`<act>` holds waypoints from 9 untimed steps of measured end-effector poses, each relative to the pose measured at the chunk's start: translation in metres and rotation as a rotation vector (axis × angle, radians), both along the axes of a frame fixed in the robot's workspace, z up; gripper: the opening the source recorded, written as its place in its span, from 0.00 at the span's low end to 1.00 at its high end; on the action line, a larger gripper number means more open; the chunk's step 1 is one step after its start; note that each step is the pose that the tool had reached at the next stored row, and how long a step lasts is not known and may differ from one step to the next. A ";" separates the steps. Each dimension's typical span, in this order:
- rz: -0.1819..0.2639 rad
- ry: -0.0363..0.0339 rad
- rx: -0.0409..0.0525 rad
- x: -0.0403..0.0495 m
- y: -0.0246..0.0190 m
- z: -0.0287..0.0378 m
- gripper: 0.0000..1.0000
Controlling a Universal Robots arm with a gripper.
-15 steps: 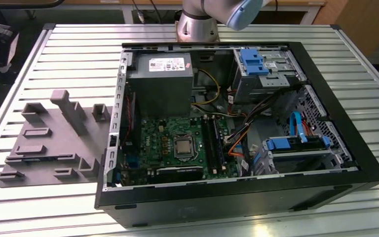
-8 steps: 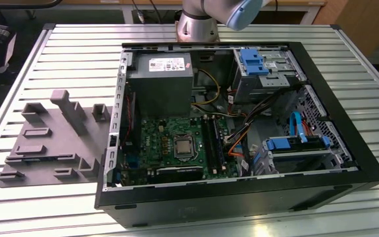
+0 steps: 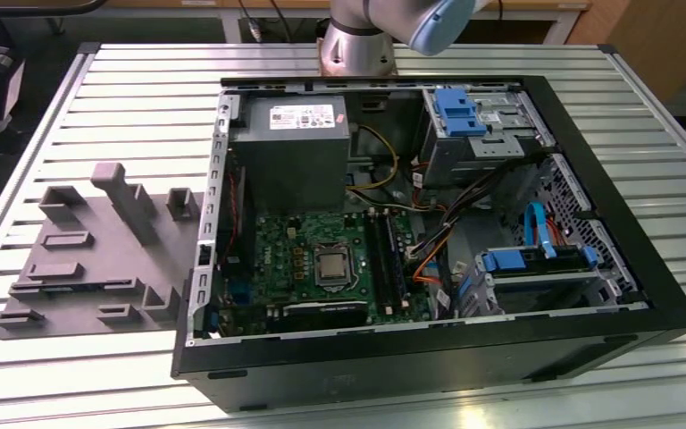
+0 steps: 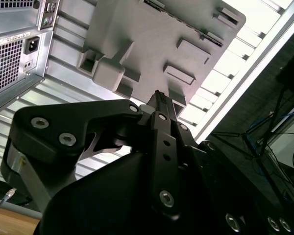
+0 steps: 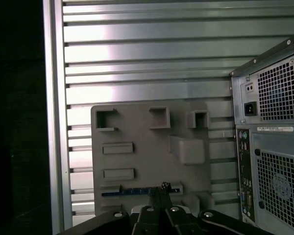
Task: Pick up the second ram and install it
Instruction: 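Reach for the second ram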
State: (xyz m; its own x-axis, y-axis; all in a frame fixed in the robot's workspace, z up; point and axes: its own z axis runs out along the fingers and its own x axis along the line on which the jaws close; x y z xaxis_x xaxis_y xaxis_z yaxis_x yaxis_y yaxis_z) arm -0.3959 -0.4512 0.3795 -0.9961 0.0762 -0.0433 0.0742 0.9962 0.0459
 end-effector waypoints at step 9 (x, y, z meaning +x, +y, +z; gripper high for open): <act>0.000 -0.0001 0.0001 -0.0045 -0.0001 -0.0004 0.11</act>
